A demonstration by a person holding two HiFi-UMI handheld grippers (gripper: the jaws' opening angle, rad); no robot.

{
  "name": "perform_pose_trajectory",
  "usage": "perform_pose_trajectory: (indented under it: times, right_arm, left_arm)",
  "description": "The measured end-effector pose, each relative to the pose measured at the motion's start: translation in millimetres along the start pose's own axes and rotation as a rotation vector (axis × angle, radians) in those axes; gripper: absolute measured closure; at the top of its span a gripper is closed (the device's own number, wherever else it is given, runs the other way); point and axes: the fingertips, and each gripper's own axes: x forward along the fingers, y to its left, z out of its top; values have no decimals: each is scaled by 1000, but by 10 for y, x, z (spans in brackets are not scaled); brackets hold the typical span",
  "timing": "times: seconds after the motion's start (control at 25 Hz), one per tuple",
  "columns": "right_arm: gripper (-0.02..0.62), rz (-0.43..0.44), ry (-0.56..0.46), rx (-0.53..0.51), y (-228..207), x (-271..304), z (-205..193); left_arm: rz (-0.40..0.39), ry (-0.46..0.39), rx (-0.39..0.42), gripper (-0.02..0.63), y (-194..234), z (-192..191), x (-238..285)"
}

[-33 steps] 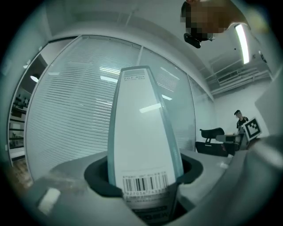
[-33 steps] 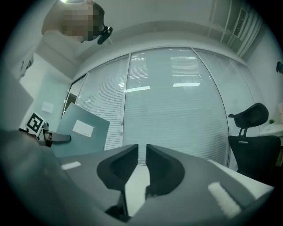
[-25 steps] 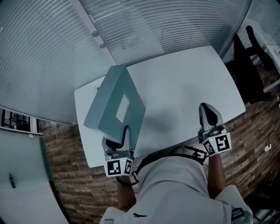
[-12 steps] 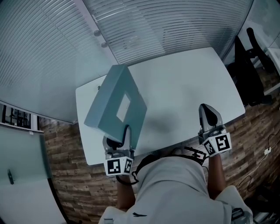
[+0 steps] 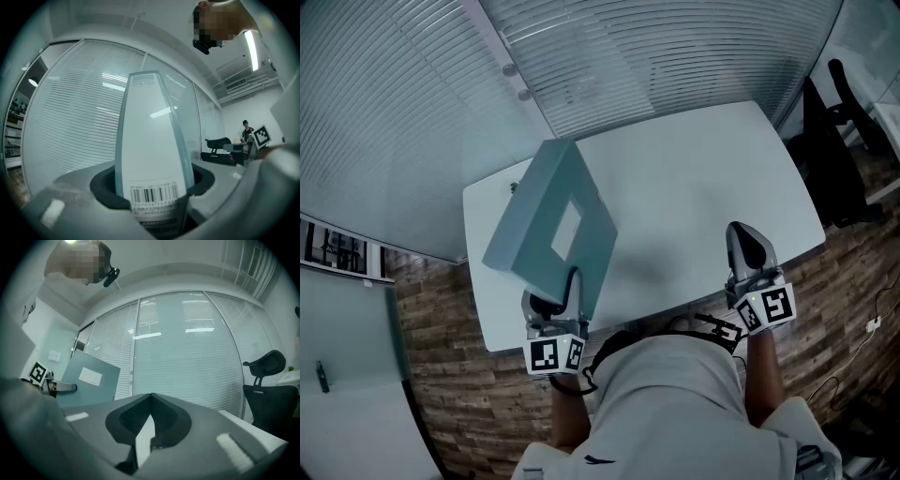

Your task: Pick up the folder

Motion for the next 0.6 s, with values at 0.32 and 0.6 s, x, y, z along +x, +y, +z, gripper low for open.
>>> perform_pose_trajectory:
  times: [0.32,0.6]
  right_arm:
    - [597,4,-1,3,-3,-11,-8]
    - [597,10,-3,2,-28,-9,-1]
  left_arm:
    - [-7,6,-6,304,-18,-17,10]
    - [-19,4,-1,305,-80,-15,32]
